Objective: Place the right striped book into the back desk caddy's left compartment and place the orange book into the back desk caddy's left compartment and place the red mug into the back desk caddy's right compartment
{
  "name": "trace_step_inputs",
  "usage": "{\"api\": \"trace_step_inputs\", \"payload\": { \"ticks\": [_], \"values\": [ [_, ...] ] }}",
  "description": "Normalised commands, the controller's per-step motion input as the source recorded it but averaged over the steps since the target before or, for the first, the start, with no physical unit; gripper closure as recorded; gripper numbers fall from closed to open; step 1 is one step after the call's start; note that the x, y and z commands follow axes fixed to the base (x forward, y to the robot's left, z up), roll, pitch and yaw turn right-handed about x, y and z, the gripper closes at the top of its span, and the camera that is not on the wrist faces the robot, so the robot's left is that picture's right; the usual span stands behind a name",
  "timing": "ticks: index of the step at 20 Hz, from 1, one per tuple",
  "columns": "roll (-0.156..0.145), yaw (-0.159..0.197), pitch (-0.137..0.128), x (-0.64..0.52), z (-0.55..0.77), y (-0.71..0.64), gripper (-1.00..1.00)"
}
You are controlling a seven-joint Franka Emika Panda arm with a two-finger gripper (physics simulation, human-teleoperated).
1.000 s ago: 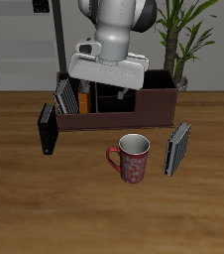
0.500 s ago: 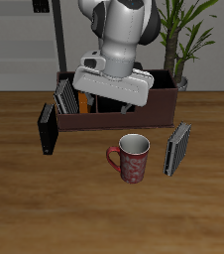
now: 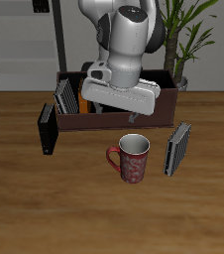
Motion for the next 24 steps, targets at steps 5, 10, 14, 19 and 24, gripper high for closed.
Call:
{"api": "trace_step_inputs", "payload": {
  "ticks": [5, 10, 14, 19, 24],
  "values": [
    [0.159, -0.086, 0.085, 0.07, -0.19, 0.06, -1.00],
    [0.082, -0.035, -0.030, -0.01, -0.02, 0.06, -1.00],
    [0.016, -0.027, -0.005, 0.04, -0.06, -0.02, -1.00],
    [0.024, -0.002, -0.008, 0.05, -0.09, -0.10, -1.00],
    [0.006, -0.019, -0.004, 0.04, -0.13, -0.05, -1.00]
  ]
}}
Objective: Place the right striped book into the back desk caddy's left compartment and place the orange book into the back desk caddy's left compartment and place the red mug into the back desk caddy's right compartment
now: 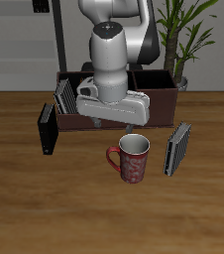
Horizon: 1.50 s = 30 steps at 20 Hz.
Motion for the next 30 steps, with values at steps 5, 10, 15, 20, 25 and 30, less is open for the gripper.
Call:
{"api": "trace_step_inputs", "payload": {
  "ticks": [5, 10, 15, 20, 25, 30],
  "values": [
    [0.010, -0.016, 0.015, -0.09, -0.18, 0.05, -1.00],
    [0.017, -0.024, -0.002, -0.15, -0.15, 0.11, -1.00],
    [0.014, 0.005, -0.001, -0.05, -0.14, 0.11, -1.00],
    [-0.022, -0.008, 0.018, 0.07, -0.13, -0.04, -1.00],
    [0.006, -0.003, 0.033, 0.01, -0.22, 0.05, -1.00],
    [0.020, 0.008, 0.051, -0.06, -0.24, 0.09, -1.00]
  ]
}}
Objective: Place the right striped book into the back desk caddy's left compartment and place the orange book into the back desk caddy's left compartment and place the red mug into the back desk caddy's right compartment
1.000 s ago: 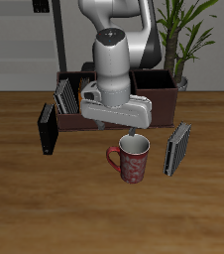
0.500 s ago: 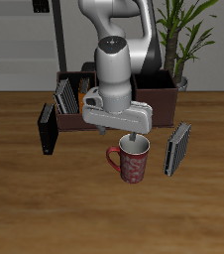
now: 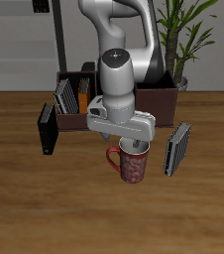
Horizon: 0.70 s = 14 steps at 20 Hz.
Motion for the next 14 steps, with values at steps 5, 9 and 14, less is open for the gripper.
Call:
{"api": "trace_step_inputs", "payload": {
  "ticks": [5, 9, 14],
  "values": [
    [0.048, 0.007, 0.059, -0.13, -0.24, 0.15, 1.00],
    [0.037, -0.009, 0.026, -0.06, -0.03, 0.06, 1.00],
    [0.025, -0.005, 0.008, -0.06, 0.04, 0.02, 1.00]
  ]
}}
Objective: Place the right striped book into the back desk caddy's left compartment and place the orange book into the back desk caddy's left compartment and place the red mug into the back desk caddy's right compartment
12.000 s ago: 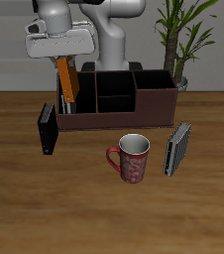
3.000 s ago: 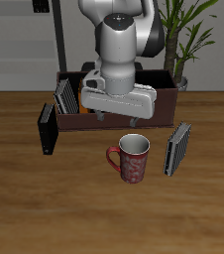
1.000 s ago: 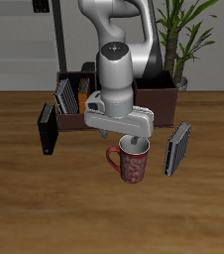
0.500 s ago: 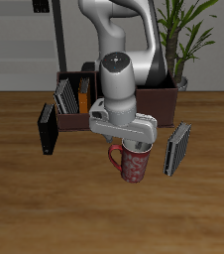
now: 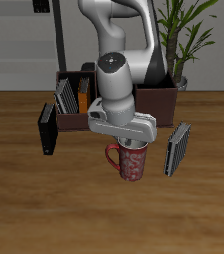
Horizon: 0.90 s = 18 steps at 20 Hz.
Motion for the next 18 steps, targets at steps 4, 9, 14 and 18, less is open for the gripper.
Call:
{"api": "trace_step_inputs", "payload": {
  "ticks": [4, 9, 14, 18],
  "values": [
    [0.021, 0.004, -0.002, -0.09, 0.06, -0.07, 1.00],
    [-0.022, 0.033, -0.003, 0.05, 0.15, -0.15, 1.00],
    [-0.043, 0.048, -0.030, -0.07, 0.49, -0.33, 1.00],
    [-0.064, 0.061, -0.062, -0.19, 0.67, -0.28, 1.00]
  ]
}}
